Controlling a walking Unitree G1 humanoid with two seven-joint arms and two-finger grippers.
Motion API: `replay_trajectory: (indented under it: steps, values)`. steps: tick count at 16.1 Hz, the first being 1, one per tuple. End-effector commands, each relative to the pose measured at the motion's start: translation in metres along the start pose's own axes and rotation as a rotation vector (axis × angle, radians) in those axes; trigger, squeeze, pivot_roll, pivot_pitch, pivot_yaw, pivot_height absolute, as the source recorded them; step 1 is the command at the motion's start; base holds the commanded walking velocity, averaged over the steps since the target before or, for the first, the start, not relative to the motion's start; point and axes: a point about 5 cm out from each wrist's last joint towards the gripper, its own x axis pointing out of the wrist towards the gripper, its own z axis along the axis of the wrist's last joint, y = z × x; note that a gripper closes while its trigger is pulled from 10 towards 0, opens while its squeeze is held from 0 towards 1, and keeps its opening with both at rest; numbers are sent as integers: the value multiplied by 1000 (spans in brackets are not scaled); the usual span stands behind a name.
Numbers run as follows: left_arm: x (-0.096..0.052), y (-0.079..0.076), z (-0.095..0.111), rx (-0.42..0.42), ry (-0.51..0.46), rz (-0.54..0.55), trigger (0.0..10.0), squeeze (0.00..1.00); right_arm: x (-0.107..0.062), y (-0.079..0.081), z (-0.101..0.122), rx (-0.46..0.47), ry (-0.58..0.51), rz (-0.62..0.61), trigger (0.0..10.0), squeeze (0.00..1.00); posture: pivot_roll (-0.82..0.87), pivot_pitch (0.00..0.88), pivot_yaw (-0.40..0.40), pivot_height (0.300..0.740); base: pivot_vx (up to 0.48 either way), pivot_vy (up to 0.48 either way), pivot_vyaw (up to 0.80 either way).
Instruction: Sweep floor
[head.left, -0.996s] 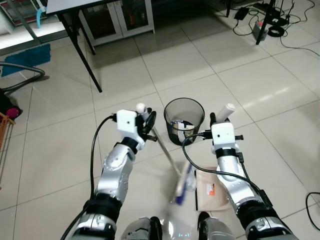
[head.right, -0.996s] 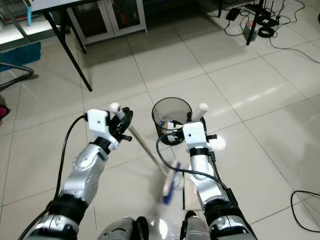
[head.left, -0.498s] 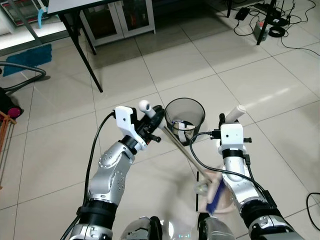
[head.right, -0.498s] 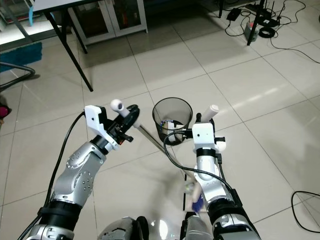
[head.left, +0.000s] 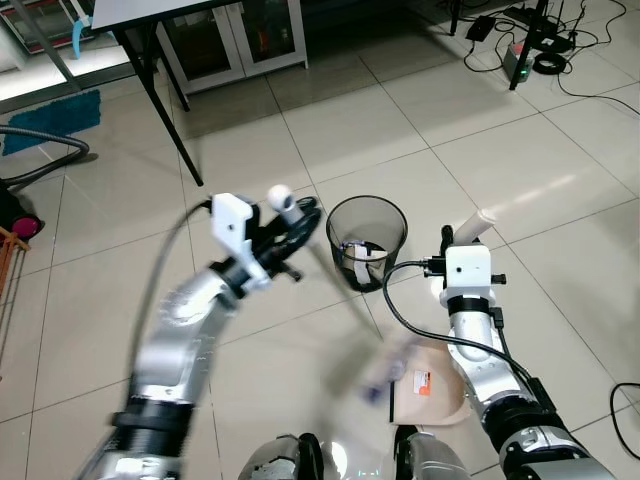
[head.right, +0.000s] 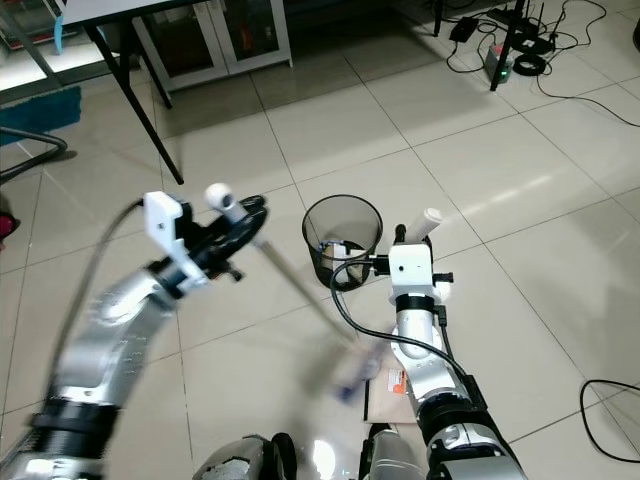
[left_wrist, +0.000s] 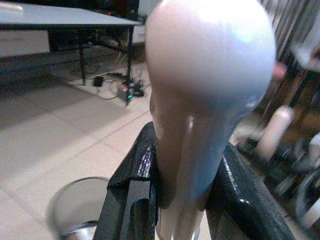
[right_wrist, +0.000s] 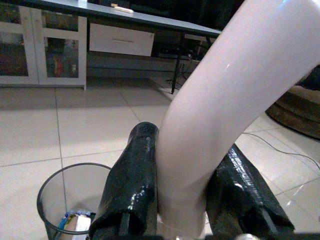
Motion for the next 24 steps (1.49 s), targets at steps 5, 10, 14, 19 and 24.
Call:
replay_trajectory:
  steps: [5,10,14,19,24]
  values:
    - [-26,18,-11,195,101,28,10000,0,1,-10,1,132,-2,-2,10000,0,68,157,134,740,0,0,0]
    - [-9,18,-38,229,153,72,10000,0,4,-21,11,116,-71,20,10000,0,52,159,136,740,0,0,0]
    - [7,15,-46,248,136,105,10000,0,6,-30,14,76,-93,32,10000,0,47,155,137,740,0,0,0]
    - [18,21,-48,279,126,129,10000,0,-4,-21,-1,-27,-32,-22,10000,0,57,161,149,740,0,0,0]
    - [38,-2,-53,170,63,87,10000,0,-8,-14,-14,28,86,-143,10000,0,61,169,153,740,0,0,0]
